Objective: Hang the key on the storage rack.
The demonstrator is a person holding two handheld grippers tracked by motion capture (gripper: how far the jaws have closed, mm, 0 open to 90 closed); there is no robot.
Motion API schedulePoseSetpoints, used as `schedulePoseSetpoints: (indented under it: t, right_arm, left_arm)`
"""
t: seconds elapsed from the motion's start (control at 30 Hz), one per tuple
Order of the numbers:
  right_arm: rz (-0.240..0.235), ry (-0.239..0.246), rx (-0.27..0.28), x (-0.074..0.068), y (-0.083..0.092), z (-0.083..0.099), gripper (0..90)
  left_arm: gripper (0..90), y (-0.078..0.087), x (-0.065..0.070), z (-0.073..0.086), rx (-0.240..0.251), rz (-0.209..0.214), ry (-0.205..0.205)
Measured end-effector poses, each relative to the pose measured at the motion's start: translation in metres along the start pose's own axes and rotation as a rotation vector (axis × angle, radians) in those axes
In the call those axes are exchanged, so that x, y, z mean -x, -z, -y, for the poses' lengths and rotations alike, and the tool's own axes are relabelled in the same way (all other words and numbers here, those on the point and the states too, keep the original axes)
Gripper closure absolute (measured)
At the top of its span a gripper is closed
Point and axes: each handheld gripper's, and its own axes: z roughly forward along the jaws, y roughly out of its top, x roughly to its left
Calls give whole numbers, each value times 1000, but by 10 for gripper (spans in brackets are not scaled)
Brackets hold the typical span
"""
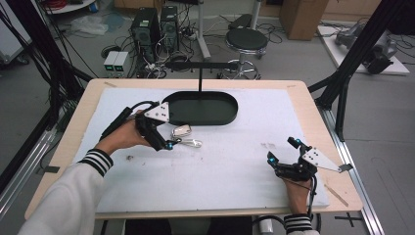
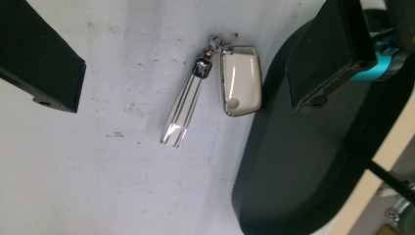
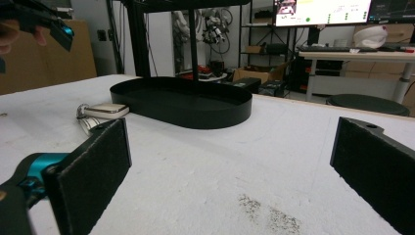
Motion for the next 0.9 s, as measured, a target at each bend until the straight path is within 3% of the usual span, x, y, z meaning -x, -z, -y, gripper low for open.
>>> schedulePoseSetpoints:
  t: [0.23,0.57,0.77,0.9]
  right_arm:
    - [1,-4,-4,0,0,0,5]
    - [0,-2,2,0,0,0,5]
    - [0,-4,2,0,0,0,5]
    - [0,-4,2,1,0,0,5]
  left_arm:
    - [78,-23,-2,-4,-80,34,-30]
    - [148,-46,-1,5,-194,73,-54]
    - [209,-53,1,4,-258,96,-89]
    - [235,-55,-1,2,-273,110,-87]
